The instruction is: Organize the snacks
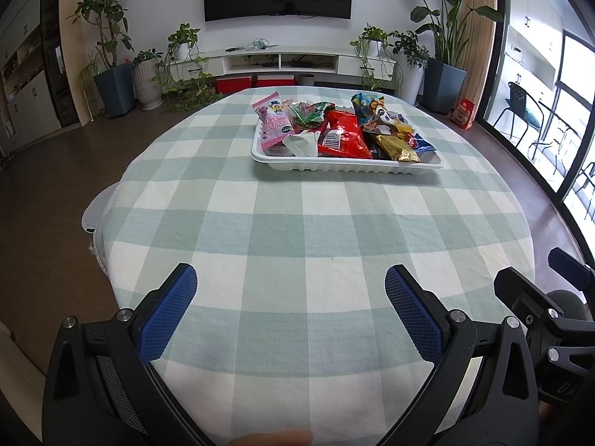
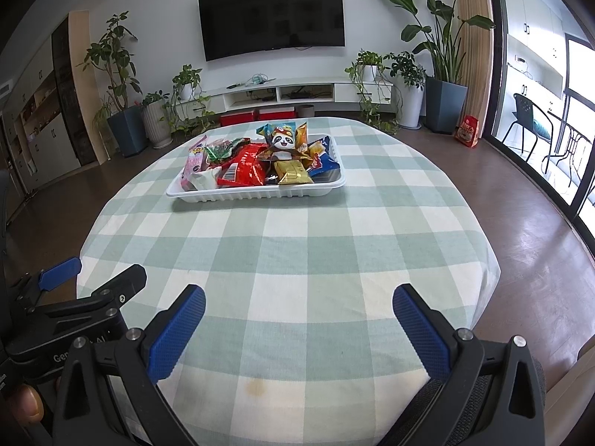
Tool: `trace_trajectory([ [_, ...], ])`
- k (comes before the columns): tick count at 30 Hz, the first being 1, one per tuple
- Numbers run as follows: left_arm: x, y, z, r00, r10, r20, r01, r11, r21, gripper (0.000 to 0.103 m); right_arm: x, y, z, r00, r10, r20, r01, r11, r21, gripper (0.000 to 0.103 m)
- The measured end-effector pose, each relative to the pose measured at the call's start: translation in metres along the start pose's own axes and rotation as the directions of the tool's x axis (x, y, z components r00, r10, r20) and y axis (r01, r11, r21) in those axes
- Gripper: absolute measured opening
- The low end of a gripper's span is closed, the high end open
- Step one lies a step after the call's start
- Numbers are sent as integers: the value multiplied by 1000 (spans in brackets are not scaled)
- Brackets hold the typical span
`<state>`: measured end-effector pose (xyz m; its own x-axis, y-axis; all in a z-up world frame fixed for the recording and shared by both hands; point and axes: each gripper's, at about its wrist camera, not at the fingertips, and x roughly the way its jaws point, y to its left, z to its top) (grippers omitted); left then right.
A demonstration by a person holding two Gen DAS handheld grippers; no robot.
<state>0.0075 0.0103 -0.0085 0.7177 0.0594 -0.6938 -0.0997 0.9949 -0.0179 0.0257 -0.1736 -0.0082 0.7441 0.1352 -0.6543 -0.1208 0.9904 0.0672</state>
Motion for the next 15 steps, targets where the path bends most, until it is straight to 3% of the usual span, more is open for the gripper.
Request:
trace_trajectory([
  [15, 0, 0, 0, 1000, 0, -1, 0, 1000, 0, 103, -2, 0, 0, 1000, 1, -2, -1, 1000, 1, 103],
])
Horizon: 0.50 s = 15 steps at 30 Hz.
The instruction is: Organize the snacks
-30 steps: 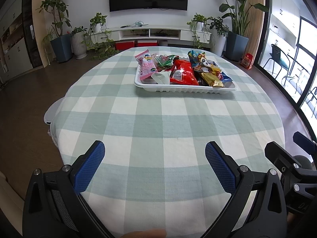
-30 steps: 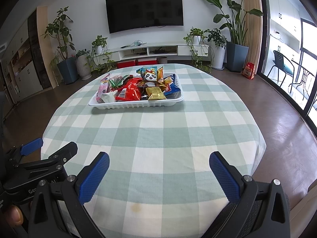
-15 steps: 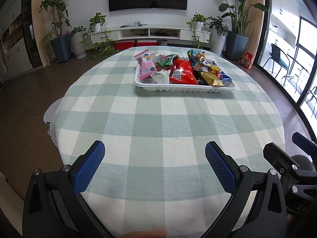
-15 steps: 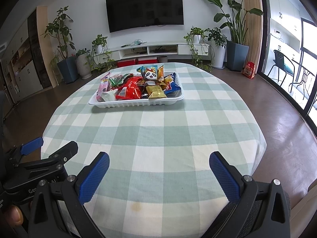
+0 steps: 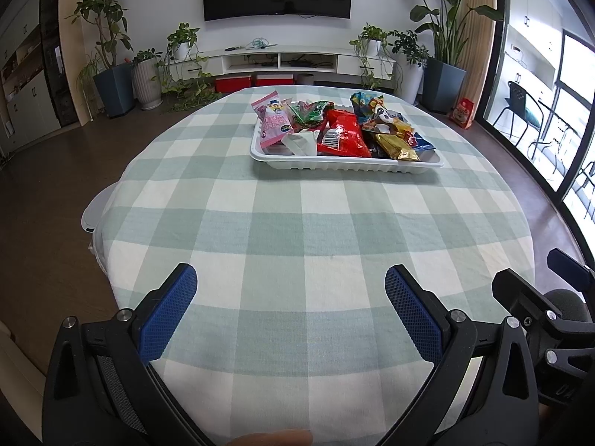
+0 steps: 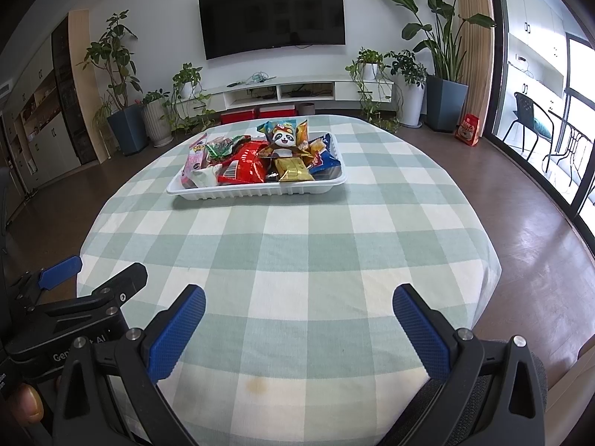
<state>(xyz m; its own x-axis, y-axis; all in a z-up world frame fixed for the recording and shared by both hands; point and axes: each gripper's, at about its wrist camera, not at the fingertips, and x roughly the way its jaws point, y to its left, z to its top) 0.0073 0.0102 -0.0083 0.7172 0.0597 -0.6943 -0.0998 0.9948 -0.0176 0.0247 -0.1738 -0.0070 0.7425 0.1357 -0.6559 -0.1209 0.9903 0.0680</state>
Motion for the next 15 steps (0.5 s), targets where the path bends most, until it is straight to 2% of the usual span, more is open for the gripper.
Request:
trace_trajectory([
  [15, 0, 0, 0, 1000, 0, 0, 0, 1000, 0, 103, -1, 0, 2, 1000, 0, -3, 0, 1000, 0, 103],
])
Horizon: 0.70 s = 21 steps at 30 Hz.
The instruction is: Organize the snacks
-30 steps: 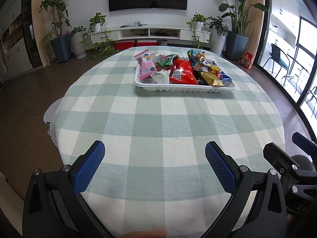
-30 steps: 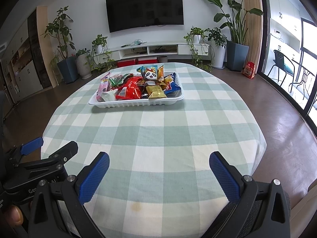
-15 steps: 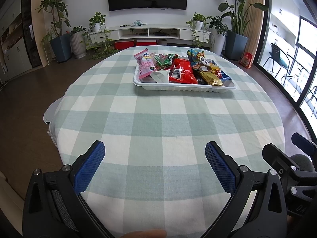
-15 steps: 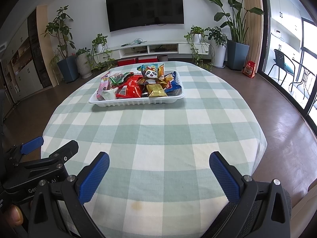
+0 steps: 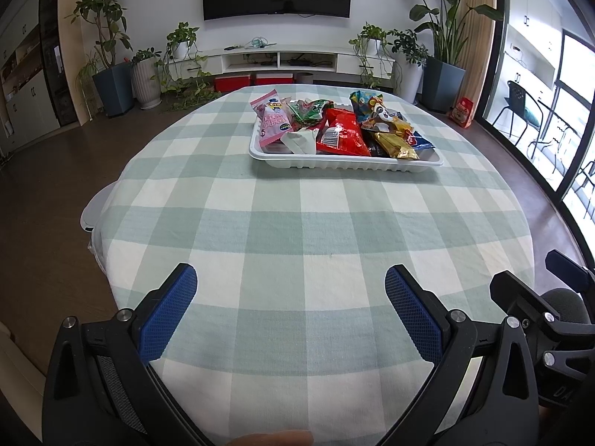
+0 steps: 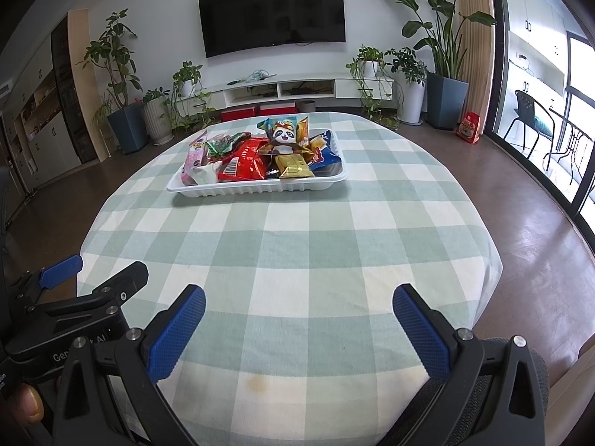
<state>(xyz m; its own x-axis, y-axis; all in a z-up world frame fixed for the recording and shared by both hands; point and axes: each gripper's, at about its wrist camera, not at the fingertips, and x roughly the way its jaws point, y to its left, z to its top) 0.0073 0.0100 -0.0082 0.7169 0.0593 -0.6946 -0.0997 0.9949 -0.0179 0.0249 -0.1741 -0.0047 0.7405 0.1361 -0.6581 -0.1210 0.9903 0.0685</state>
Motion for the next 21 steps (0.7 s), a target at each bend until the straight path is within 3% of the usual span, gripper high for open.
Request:
trace_trajectory([
  [21, 0, 0, 1, 1000, -1, -1, 1, 1000, -1, 103, -2, -1, 2, 1000, 0, -3, 0, 1000, 0, 103],
])
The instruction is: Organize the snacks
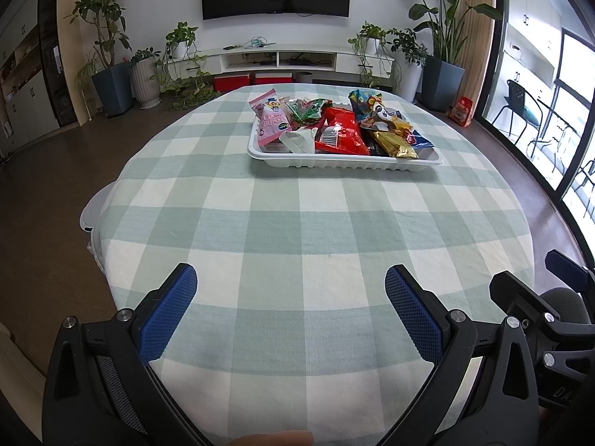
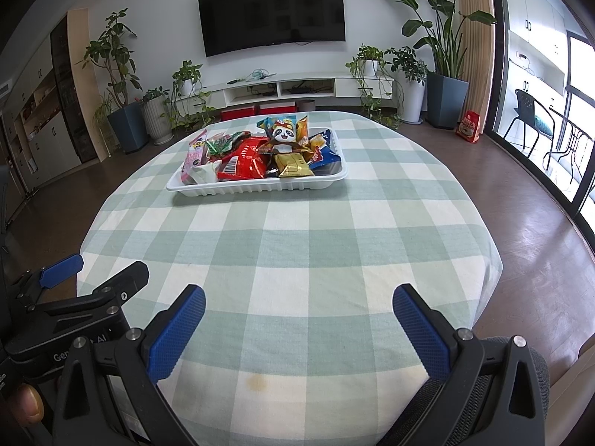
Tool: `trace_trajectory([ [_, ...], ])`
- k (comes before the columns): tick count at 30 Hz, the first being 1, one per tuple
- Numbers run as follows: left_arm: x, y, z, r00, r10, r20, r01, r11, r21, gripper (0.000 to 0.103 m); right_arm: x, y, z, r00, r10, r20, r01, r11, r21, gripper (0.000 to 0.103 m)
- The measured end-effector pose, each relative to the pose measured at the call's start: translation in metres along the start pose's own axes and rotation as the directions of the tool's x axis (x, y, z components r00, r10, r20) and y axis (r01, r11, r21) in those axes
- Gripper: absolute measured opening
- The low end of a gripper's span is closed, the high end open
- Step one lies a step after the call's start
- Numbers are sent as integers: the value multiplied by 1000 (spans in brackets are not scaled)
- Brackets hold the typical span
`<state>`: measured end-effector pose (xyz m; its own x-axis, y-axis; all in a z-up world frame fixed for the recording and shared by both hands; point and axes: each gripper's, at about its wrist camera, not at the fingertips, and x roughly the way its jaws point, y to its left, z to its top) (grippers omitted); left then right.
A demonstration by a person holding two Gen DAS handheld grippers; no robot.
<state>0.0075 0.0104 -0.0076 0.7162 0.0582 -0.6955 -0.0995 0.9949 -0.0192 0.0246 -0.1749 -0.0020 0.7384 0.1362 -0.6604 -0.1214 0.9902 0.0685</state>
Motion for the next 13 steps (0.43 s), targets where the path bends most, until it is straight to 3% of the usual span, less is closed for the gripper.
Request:
trace_trajectory([
  [13, -2, -4, -2, 1000, -10, 14, 10, 1000, 2, 103, -1, 1, -3, 1000, 1, -4, -1, 1000, 4, 103],
])
